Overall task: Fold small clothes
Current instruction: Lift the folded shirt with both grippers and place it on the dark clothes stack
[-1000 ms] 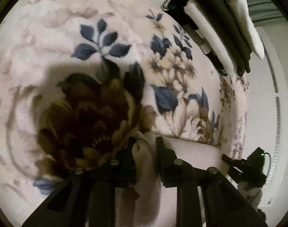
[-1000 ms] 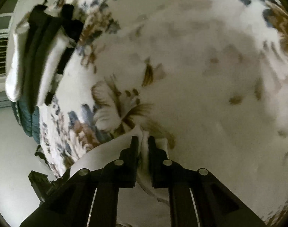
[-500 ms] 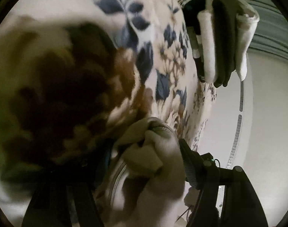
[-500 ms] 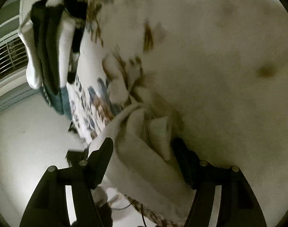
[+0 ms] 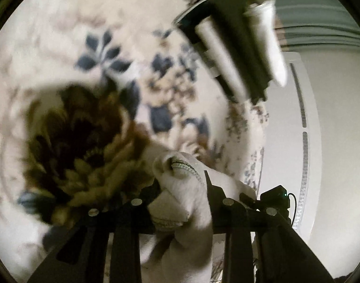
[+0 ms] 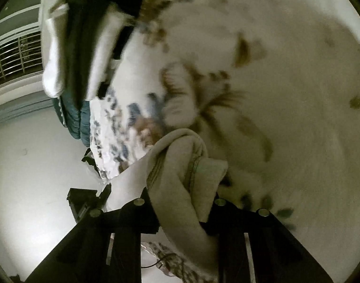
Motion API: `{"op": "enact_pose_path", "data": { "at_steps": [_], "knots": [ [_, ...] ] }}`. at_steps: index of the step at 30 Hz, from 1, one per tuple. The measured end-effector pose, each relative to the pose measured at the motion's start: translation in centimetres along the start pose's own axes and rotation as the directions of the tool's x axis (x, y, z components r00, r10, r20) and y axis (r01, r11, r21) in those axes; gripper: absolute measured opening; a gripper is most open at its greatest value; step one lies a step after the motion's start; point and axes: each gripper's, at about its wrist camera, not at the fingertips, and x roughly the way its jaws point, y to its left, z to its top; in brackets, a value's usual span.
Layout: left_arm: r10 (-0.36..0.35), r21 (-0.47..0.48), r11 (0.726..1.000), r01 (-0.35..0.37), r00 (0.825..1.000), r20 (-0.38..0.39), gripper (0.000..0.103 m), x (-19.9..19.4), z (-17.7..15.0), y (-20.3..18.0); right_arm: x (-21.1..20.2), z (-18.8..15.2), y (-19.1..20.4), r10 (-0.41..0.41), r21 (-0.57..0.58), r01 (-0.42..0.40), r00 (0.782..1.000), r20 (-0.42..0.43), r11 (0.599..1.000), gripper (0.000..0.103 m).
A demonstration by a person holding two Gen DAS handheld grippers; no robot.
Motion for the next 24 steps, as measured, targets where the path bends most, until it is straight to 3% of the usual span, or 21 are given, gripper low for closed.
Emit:
{"op": "enact_pose_path", "data": {
  "at_steps": [6,12,18,24],
  "knots": [
    [-0.03,0.091,0.996,0.024,0.997,0.065,0.026,-5.0,3.1,-6.4,-3.5,-0.1,7.4,0.042,-0.091,-0.038,0.999,0.033,0.995,0.023],
    [-0.031,0.195,0.981,0.001,0.988,0.151,0.027,-8.0,10.8,-15.3,-8.1,3.1,17.7,0.069,-0.212,-0.049,0.994,0.089,0.976,0.023],
    [0.011,0.304,0.949,-0.077,0.977,0.212,0.028,-6.8,19.9,-22.2,-10.4,11.2,26.7,0.076,-0.271,-0.029,0.983,0.167,0.962,0.023],
    [0.116,0.347,0.916,-0.2,0.962,0.247,0.029,-2.4,28.3,-24.2,-8.4,21.1,32.2,0.04,-0.276,0.019,0.977,0.208,0.961,0.023]
  ]
}}
